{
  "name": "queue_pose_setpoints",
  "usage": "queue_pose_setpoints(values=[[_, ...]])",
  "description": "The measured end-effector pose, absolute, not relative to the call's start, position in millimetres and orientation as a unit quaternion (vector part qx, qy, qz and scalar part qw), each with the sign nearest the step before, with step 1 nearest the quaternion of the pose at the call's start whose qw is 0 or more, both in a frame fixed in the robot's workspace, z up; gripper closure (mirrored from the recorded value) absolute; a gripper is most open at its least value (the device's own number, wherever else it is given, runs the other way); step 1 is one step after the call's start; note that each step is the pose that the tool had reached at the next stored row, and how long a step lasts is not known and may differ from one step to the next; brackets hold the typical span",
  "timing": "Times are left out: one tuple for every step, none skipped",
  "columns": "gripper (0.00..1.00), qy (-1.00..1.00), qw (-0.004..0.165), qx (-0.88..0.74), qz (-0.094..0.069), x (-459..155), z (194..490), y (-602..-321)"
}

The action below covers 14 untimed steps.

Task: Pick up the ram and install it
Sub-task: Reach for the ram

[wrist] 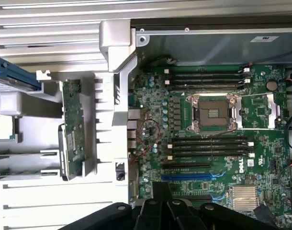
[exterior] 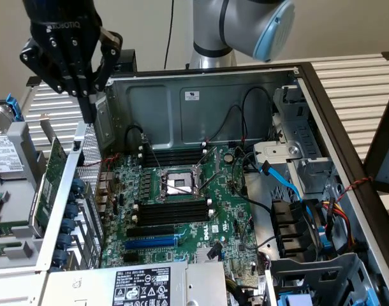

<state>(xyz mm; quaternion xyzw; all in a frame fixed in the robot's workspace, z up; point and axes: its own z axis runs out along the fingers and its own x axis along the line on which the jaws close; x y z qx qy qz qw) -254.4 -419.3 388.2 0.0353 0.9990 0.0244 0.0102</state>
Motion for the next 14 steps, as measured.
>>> queue_pose_setpoints(values=[[0.89,0.999,0.01,0.035,0.024,-258.9,387.9,-419.6],[0.89,0.999,0.01,0.035,0.024,-263.5,387.5,-420.0],[0.89,0.999,0.01,0.035,0.024,-268.0,387.2,-420.4],[0.89,0.999,0.01,0.035,0.024,-272.5,386.9,-420.7],[0.89,0.999,0.01,0.035,0.024,-277.0,386.6,-421.0],[0.89,0.999,0.01,0.035,0.024,-281.5,386.3,-421.3],[0.89,0.999,0.01,0.035,0.024,-286.1,385.9,-421.6],[0.89,0.999,0.01,0.035,0.024,-290.7,385.5,-421.7],[0.89,0.999,0.01,0.035,0.024,-295.1,385.2,-421.9],[0.89,0.999,0.01,0.035,0.024,-299.6,384.8,-422.0],[0.89,0.999,0.01,0.035,0.024,-304.1,384.5,-422.1],[0.89,0.999,0.01,0.035,0.024,-308.9,384.2,-422.2],[0.89,0.999,0.01,0.035,0.024,-313.4,383.9,-422.3],[0.89,0.999,0.01,0.035,0.024,-317.9,383.6,-422.4]])
